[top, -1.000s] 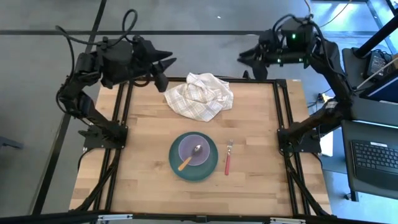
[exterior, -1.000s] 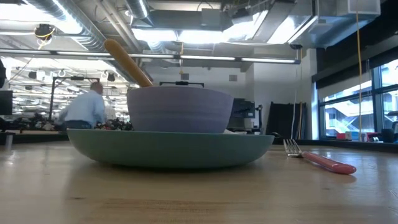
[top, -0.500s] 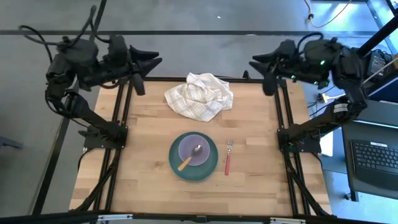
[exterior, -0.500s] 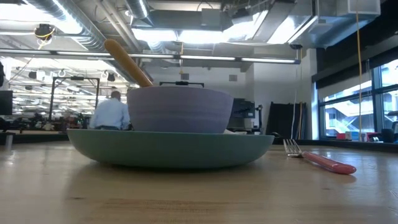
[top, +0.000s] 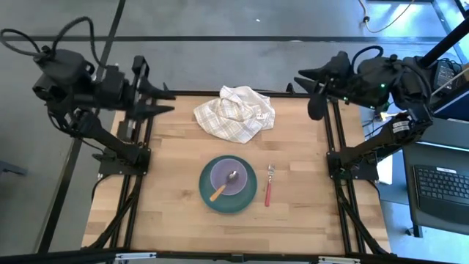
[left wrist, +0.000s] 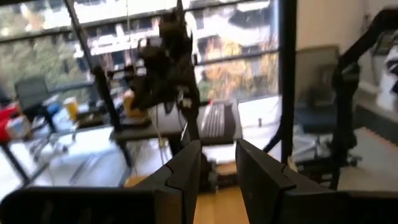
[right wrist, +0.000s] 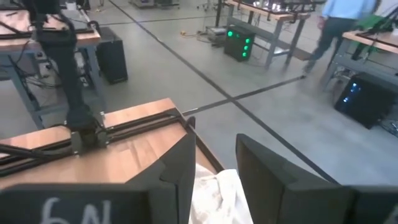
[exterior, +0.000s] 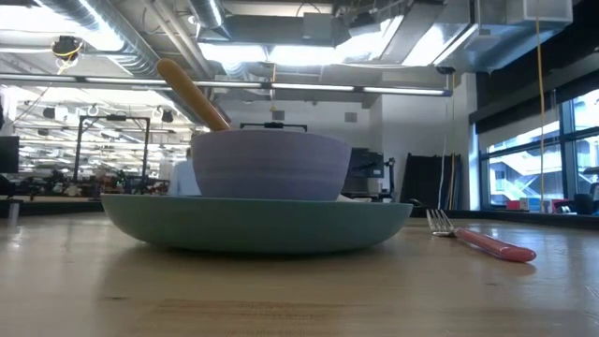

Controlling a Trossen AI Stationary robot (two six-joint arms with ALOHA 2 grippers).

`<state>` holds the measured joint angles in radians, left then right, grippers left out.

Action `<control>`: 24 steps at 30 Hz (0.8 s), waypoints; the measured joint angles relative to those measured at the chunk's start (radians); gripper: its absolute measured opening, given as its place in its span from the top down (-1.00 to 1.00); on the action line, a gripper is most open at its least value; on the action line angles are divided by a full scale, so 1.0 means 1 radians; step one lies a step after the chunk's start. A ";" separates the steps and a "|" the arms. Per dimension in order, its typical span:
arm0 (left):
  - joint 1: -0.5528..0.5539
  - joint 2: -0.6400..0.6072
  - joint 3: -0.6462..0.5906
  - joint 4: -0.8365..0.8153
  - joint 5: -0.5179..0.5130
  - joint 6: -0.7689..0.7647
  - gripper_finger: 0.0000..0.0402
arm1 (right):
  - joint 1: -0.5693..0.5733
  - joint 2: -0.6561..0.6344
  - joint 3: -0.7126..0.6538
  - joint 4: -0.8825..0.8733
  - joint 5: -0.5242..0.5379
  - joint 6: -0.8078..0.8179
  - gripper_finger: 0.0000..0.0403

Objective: Set table place
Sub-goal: Return to Home Position

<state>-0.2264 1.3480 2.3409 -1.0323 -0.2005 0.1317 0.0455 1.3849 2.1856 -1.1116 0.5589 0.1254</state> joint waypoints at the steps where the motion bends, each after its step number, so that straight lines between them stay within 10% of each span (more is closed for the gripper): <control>1: -0.005 -0.001 0.000 0.020 0.005 0.007 0.52 | 0.003 0.000 0.000 0.000 0.000 -0.006 0.42; 24: -0.031 0.000 0.001 0.086 -0.011 -0.126 0.52 | 0.081 -0.001 0.000 0.036 -0.160 -0.005 0.42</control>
<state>-0.2571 1.3483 2.3421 -0.9460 -0.2112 0.0059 0.1265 1.3838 2.1857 -1.0753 0.3991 0.1201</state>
